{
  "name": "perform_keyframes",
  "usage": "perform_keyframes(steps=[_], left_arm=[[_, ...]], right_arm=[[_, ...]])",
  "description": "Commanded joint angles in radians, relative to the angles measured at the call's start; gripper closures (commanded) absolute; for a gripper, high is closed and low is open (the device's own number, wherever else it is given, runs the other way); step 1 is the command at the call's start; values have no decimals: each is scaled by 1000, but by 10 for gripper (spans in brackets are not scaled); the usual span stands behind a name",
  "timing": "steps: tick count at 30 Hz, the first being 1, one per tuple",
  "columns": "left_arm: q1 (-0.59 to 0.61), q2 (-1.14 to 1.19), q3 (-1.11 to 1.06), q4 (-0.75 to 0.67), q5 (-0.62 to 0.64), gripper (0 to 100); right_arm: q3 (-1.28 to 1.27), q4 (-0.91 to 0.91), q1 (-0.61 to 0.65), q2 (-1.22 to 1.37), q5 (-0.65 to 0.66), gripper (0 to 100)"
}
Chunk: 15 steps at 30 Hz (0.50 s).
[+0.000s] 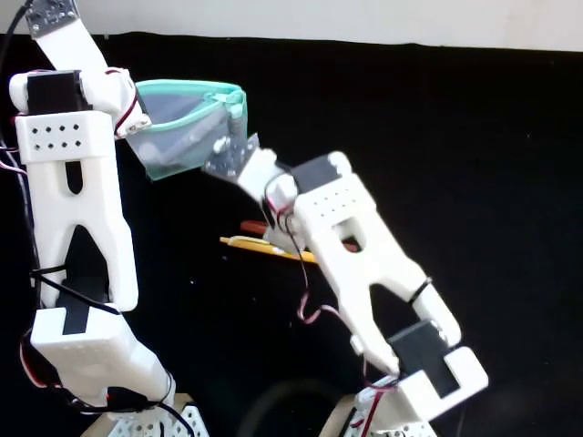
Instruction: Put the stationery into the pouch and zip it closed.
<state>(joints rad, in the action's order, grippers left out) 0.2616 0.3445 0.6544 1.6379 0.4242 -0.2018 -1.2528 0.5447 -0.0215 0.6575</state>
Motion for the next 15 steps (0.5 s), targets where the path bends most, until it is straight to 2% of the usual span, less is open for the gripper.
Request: perform_keyframes(steps=[1,8,15], left_arm=[[39,25,-15,-28,-5,994],[38,25,-15,-26,-5,994],[38,25,-15,-25,-5,994]], right_arm=[[-85,133,19,-59,57,803],[-206,332,44,-42,141,803],[-205,432,120,79,150,803]])
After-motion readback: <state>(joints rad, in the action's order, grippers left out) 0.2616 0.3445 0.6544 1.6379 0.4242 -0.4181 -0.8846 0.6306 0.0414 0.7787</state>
